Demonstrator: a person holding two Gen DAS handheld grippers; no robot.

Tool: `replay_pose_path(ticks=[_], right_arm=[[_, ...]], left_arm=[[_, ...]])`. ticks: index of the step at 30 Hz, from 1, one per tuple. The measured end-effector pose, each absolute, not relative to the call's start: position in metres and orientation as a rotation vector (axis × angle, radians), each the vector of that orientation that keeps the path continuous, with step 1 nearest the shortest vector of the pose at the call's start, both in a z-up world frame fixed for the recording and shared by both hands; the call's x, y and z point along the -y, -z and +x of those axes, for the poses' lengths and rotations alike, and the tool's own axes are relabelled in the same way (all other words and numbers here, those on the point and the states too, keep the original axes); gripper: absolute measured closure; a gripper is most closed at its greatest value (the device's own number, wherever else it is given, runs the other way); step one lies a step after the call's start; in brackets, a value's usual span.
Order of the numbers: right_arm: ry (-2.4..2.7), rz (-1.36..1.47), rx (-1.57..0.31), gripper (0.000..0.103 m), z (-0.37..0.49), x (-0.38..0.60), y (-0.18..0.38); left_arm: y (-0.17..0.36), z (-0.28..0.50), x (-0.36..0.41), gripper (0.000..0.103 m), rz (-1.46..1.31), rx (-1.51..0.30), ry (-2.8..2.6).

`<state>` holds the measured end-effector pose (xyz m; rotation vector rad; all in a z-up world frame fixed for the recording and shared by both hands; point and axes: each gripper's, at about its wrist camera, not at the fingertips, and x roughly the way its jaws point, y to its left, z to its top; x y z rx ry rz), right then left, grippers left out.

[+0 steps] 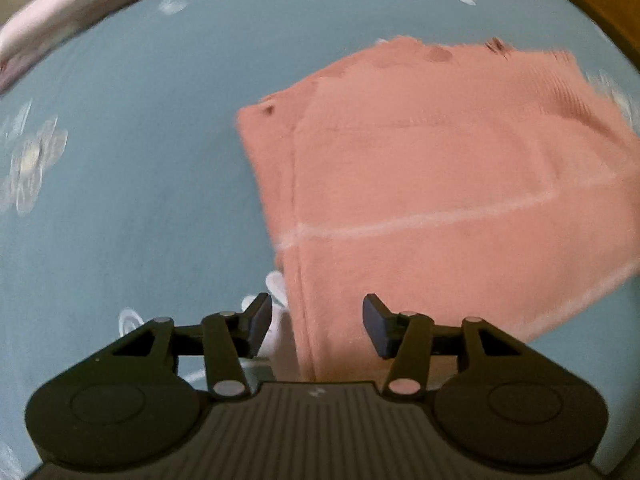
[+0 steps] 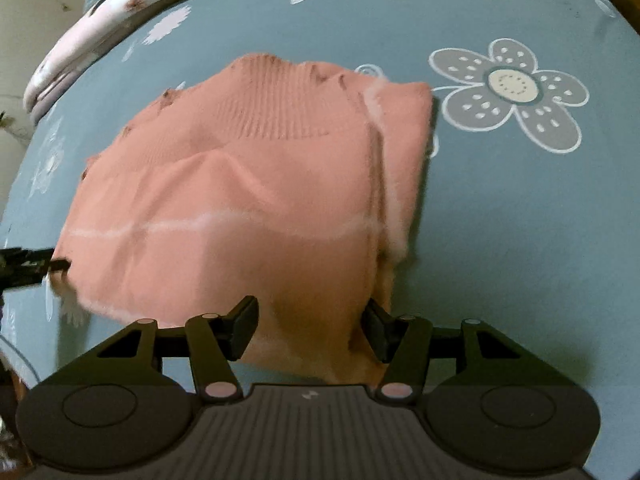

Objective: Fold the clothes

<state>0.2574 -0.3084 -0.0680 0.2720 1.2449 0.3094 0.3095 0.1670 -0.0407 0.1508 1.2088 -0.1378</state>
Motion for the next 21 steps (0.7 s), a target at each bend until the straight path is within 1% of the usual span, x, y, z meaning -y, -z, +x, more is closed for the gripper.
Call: replay_pose_path(ticks=[1, 2, 3, 7, 8, 9, 10, 11, 12, 14, 16, 17, 19, 21], right_arm=[[-0.315, 0.267, -1.246, 0.05, 0.257, 0.308, 0.068], [-0.317, 0.269, -1.247, 0.058, 0.257, 0.309, 0.068], [-0.319, 0.274, -1.244, 0.061, 0.257, 0.31, 0.068], [-0.323, 0.342, -1.209, 0.062, 0.257, 0.316, 0.07], [-0.326, 0.365, -1.214, 0.064, 0.256, 0.317, 0.075], [-0.33, 0.377, -1.233, 0.076, 0.255, 0.317, 0.081], [-0.34, 0.369, -1.261, 0.083, 0.255, 0.316, 0.085], [-0.359, 0.339, -1.283, 0.086, 0.255, 0.314, 0.085], [-0.377, 0.309, -1.304, 0.088, 0.255, 0.312, 0.084], [-0.414, 0.248, -1.347, 0.089, 0.254, 0.308, 0.083], [-0.421, 0.178, -1.383, 0.092, 0.252, 0.31, 0.083], [-0.407, 0.158, -1.403, 0.091, 0.251, 0.315, 0.087], [-0.396, 0.153, -1.434, 0.087, 0.251, 0.323, 0.089], [-0.391, 0.112, -1.399, 0.078, 0.254, 0.321, 0.071]], left_arm=[[0.042, 0.308, -0.169, 0.052, 0.129, -1.217, 0.134], [0.043, 0.307, -0.169, 0.052, 0.123, -1.221, 0.129], [0.044, 0.305, -0.168, 0.052, 0.127, -1.223, 0.122], [0.047, 0.302, -0.173, 0.054, 0.063, -1.242, 0.097], [0.05, 0.301, -0.174, 0.062, 0.046, -1.26, 0.102], [0.053, 0.302, -0.173, 0.077, 0.038, -1.276, 0.117], [0.056, 0.304, -0.169, 0.08, 0.066, -1.285, 0.134], [0.057, 0.306, -0.163, 0.088, 0.118, -1.29, 0.148], [0.056, 0.306, -0.16, 0.091, 0.158, -1.298, 0.162], [0.053, 0.306, -0.16, 0.091, 0.214, -1.323, 0.185], [0.055, 0.304, -0.163, 0.089, 0.254, -1.341, 0.203], [0.055, 0.303, -0.164, 0.086, 0.272, -1.348, 0.212], [0.047, 0.306, -0.162, 0.085, 0.302, -1.336, 0.225], [0.028, 0.308, -0.154, 0.086, 0.342, -1.297, 0.236]])
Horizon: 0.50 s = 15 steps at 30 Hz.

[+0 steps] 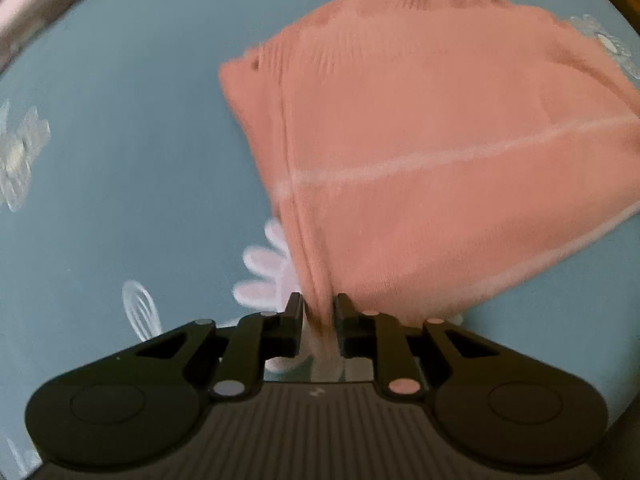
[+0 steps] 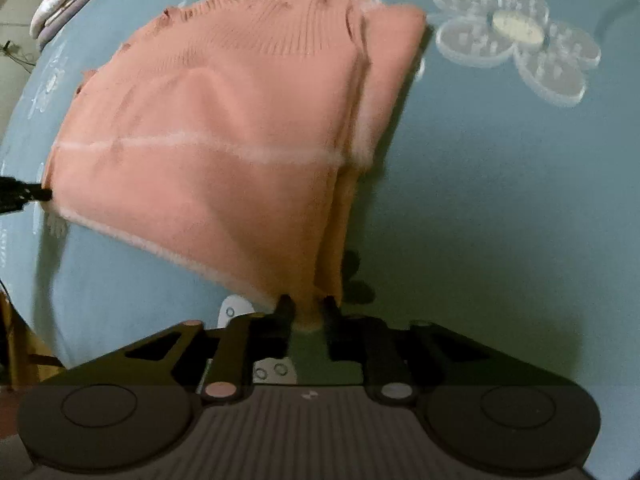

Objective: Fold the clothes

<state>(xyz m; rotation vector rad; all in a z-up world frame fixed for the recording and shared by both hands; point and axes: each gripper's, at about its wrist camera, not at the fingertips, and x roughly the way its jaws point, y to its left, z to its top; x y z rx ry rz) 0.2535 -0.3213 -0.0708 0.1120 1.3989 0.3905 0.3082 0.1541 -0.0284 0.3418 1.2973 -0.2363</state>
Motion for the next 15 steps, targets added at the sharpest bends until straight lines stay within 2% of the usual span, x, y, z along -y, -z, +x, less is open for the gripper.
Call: replay_pose_path(ticks=[4, 6, 11, 13, 15], right_arm=[[-0.368, 0.064, -1.221, 0.075, 0.262, 0.307, 0.022], [-0.409, 0.046, -1.124, 0.068, 0.271, 0.289, 0.014], [-0.517, -0.074, -1.068, 0.066, 0.291, 0.234, 0.052], [-0.525, -0.145, -1.068, 0.066, 0.287, 0.231, 0.069], [-0.53, -0.208, -1.055, 0.071, 0.275, 0.243, 0.076]], left_arm=[[-0.014, 0.311, -0.115, 0.081, 0.434, -1.132, 0.357], [-0.016, 0.317, -0.082, 0.078, 0.431, -1.057, 0.497], [0.02, 0.325, -0.004, 0.078, 0.457, -0.942, 0.751], [0.039, 0.322, 0.009, 0.074, 0.45, -0.957, 0.814], [0.056, 0.316, 0.007, 0.075, 0.509, -0.988, 0.816]])
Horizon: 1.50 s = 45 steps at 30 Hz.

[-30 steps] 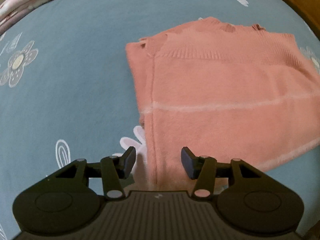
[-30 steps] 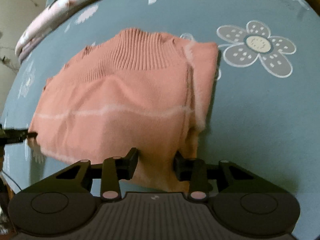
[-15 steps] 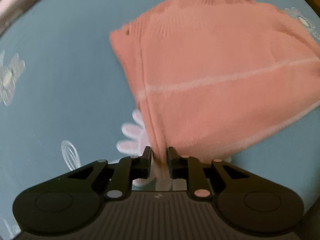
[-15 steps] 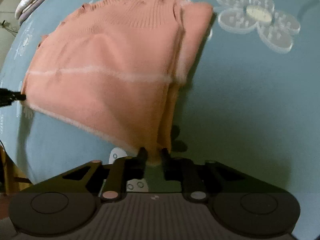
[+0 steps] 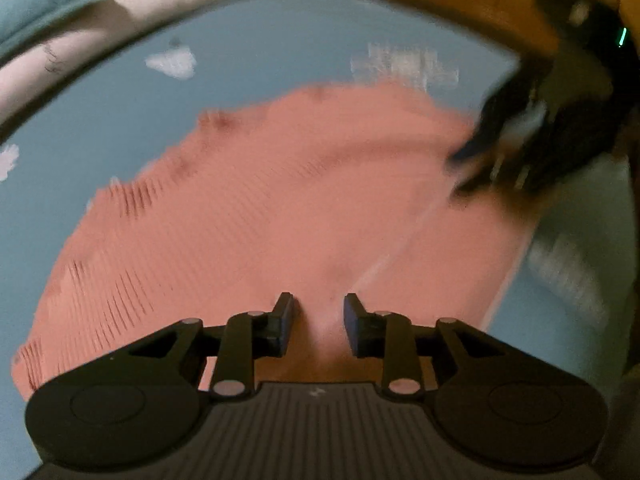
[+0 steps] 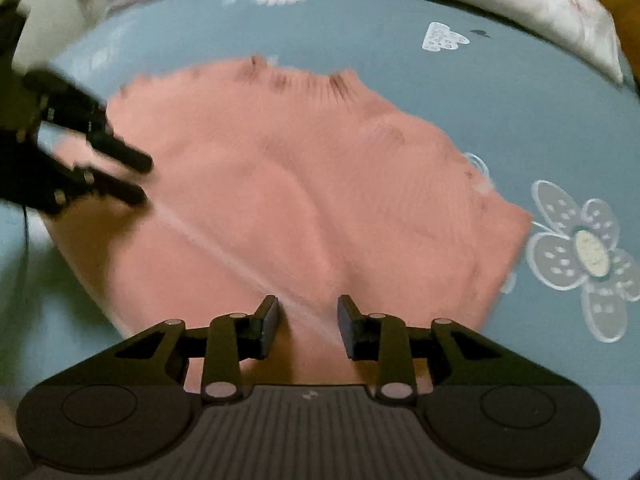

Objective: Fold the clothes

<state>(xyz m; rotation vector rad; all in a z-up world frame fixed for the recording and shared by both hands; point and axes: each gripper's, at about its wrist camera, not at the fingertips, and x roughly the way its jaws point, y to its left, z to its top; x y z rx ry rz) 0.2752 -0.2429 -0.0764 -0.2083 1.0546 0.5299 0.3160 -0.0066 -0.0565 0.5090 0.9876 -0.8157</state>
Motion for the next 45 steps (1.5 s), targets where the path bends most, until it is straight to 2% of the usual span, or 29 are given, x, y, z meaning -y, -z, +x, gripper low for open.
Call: replay_pose_path(ticks=[3, 5, 7, 9, 10, 14, 16, 17, 20, 22, 23, 30, 36, 37, 38, 40, 43, 45], right_arm=[[-0.497, -0.181, -1.103, 0.08, 0.269, 0.262, 0.075], [-0.466, -0.145, -1.145, 0.08, 0.268, 0.273, 0.071], [-0.438, -0.133, -1.139, 0.077, 0.274, 0.266, 0.055], [-0.453, -0.111, -1.059, 0.069, 0.283, 0.26, 0.041], [-0.464, -0.092, -1.022, 0.066, 0.291, 0.253, 0.036], [-0.441, -0.092, -0.973, 0.064, 0.336, 0.23, 0.057], [-0.409, -0.116, -0.978, 0.063, 0.351, 0.229, 0.075], [-0.404, -0.123, -0.974, 0.056, 0.356, 0.232, 0.081], [-0.385, -0.095, -0.965, 0.055, 0.361, 0.245, 0.077], [-0.341, -0.096, -0.966, 0.055, 0.358, 0.247, 0.069], [-0.333, -0.094, -0.966, 0.055, 0.351, 0.248, 0.062], [-0.596, 0.002, -1.024, 0.056, 0.262, 0.232, 0.028], [-0.604, -0.049, -1.159, 0.057, 0.224, 0.222, 0.066], [-0.557, -0.057, -1.186, 0.059, 0.226, 0.226, 0.075], [-0.524, -0.048, -1.205, 0.068, 0.226, 0.232, 0.081], [-0.501, 0.019, -1.222, 0.068, 0.225, 0.246, 0.079], [-0.455, 0.067, -1.258, 0.067, 0.221, 0.255, 0.061], [-0.462, 0.085, -1.189, 0.067, 0.222, 0.254, 0.044]], left_arm=[[0.061, 0.307, -0.017, 0.073, 0.481, -1.083, 0.794], [0.054, 0.308, -0.027, 0.072, 0.456, -1.115, 0.762], [0.04, 0.308, -0.026, 0.069, 0.467, -1.09, 0.774], [0.027, 0.31, -0.02, 0.057, 0.471, -1.015, 0.805], [0.022, 0.314, -0.013, 0.054, 0.463, -0.976, 0.821], [0.029, 0.344, 0.016, 0.053, 0.42, -0.861, 0.808], [0.048, 0.369, 0.029, 0.053, 0.388, -0.894, 0.77], [0.06, 0.38, 0.035, 0.051, 0.39, -0.908, 0.745], [0.07, 0.401, 0.032, 0.027, 0.359, -0.903, 0.687], [0.064, 0.407, 0.032, 0.029, 0.335, -0.914, 0.66], [0.06, 0.41, 0.032, 0.035, 0.323, -0.922, 0.647], [0.004, 0.331, 0.024, 0.035, 0.317, -0.897, 0.782], [0.028, 0.272, 0.047, 0.035, 0.347, -0.944, 1.008], [0.039, 0.27, 0.05, 0.035, 0.362, -0.968, 1.018], [0.05, 0.269, 0.053, 0.035, 0.387, -0.991, 1.009], [0.066, 0.275, 0.052, 0.037, 0.416, -1.071, 0.959], [0.051, 0.282, 0.043, 0.037, 0.35, -1.06, 0.962], [0.035, 0.278, 0.047, 0.036, 0.354, -1.0, 0.994]])
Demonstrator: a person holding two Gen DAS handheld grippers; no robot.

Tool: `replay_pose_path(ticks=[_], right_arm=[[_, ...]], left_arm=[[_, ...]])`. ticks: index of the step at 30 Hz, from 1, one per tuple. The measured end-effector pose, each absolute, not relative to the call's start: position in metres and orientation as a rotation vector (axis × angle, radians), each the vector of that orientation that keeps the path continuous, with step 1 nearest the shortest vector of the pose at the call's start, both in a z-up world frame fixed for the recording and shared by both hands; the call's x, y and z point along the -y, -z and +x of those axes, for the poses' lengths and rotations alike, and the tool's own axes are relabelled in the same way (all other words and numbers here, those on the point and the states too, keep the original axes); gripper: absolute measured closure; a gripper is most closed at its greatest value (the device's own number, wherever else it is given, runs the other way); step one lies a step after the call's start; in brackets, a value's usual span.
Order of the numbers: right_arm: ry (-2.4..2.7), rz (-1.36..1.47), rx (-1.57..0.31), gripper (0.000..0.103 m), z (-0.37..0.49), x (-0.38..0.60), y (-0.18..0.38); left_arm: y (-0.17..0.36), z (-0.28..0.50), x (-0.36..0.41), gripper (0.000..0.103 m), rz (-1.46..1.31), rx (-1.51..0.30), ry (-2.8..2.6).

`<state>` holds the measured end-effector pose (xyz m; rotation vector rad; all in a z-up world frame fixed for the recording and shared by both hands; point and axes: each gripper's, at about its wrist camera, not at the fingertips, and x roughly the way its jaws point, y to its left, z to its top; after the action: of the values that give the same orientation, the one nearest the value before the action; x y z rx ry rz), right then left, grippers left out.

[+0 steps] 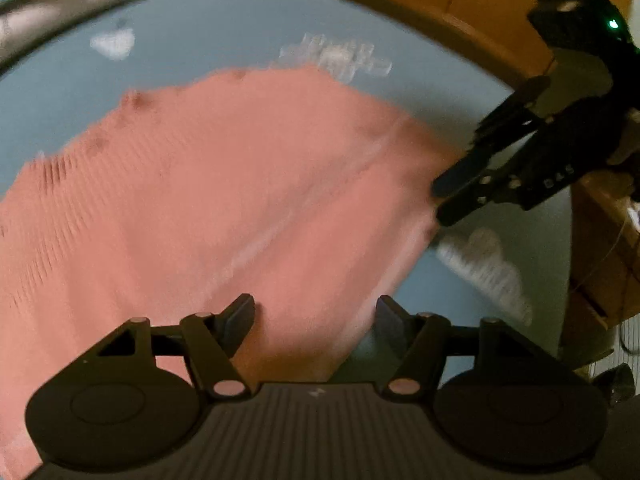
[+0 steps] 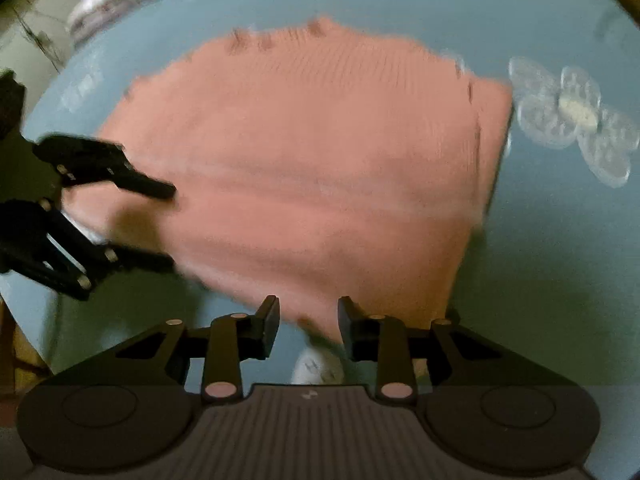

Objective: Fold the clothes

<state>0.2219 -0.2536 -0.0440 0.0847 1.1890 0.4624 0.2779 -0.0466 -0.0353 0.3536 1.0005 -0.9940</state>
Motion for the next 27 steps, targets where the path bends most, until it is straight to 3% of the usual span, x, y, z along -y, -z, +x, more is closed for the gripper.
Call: replay_pose_path(ticks=[5, 8, 10, 19, 24, 27], right_arm=[[-0.449, 0.086, -1.164, 0.064, 0.241, 0.237, 0.059], [-0.414, 0.088, -1.192, 0.074, 0.239, 0.242, 0.076], [-0.385, 0.091, -1.18, 0.077, 0.234, 0.25, 0.074], [-0.373, 0.052, -1.131, 0.074, 0.208, 0.237, 0.041], [-0.325, 0.042, -1.17, 0.073, 0.211, 0.232, 0.065], [-0.291, 0.093, -1.2, 0.074, 0.21, 0.252, 0.066]], left_arm=[[0.026, 0.267, 0.074, 0.034, 0.359, -0.907, 1.19], [0.054, 0.265, 0.085, 0.031, 0.41, -0.953, 1.219], [0.074, 0.269, 0.087, 0.039, 0.492, -0.97, 1.167], [0.036, 0.258, 0.07, 0.032, 0.421, -0.88, 1.261], [0.071, 0.255, 0.078, 0.033, 0.48, -1.003, 1.169], [0.065, 0.256, 0.065, 0.031, 0.455, -1.012, 1.128]])
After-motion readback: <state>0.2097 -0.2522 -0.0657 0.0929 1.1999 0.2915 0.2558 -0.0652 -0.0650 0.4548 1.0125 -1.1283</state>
